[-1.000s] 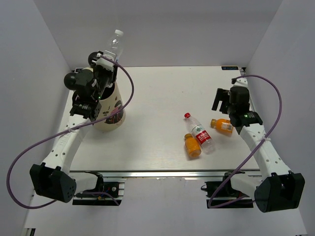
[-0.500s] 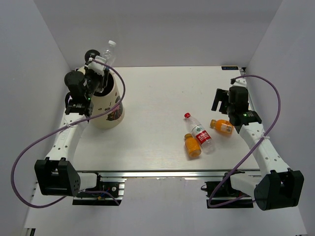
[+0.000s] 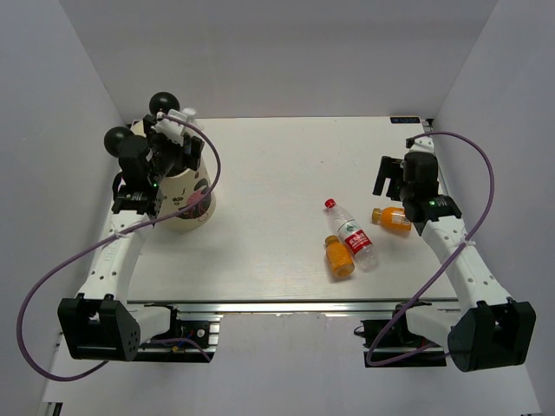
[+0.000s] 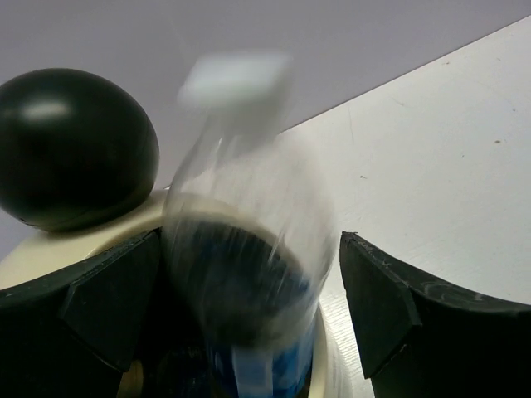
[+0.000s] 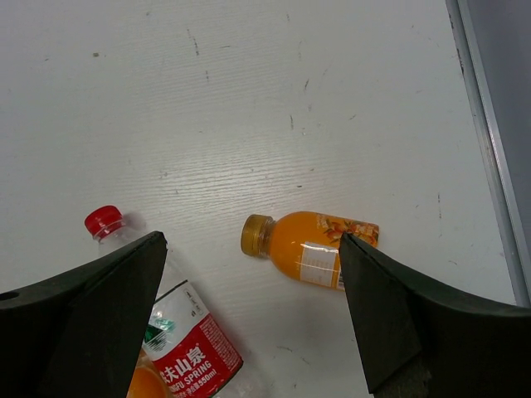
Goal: Put the plastic bottles in the bin
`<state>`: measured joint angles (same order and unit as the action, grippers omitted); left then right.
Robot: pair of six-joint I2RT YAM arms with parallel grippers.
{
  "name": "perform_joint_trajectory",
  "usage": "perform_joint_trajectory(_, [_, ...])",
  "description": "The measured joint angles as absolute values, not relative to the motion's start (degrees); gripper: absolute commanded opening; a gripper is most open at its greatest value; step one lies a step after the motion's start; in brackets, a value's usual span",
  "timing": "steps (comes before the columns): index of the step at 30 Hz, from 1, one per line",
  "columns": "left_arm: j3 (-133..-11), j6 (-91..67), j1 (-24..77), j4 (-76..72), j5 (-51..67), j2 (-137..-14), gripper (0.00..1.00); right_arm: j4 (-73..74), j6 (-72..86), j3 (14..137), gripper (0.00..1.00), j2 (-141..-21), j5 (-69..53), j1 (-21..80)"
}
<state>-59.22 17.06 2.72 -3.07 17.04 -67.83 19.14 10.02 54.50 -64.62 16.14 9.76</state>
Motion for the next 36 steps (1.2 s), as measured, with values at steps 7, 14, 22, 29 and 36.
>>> perform_joint_trajectory(7, [-61.2,16.1,2.7,-1.2,19.0,-68.1,0.98,18.2,9.3,54.5,0.89,-63.0,14.3,9.8])
perform_joint_trajectory(14, [-62.1,11.8,2.7,-1.7,20.7,-67.7,0.98,16.7,8.1,54.5,0.89,-61.9,12.0,9.8])
perform_joint_trajectory(22, [-80.1,-7.1,2.7,0.7,22.7,-73.4,0.98,17.1,8.4,54.6,0.89,-62.9,11.8,9.8])
perform_joint_trajectory(29, [-84.4,-17.5,9.7,3.5,23.6,-83.0,0.98,26.5,17.0,61.6,0.89,-71.2,19.0,8.1])
perform_joint_trajectory(36, [-78.3,-18.2,19.5,7.5,21.8,-83.9,0.98,32.6,25.2,62.1,0.89,-75.9,20.6,3.5])
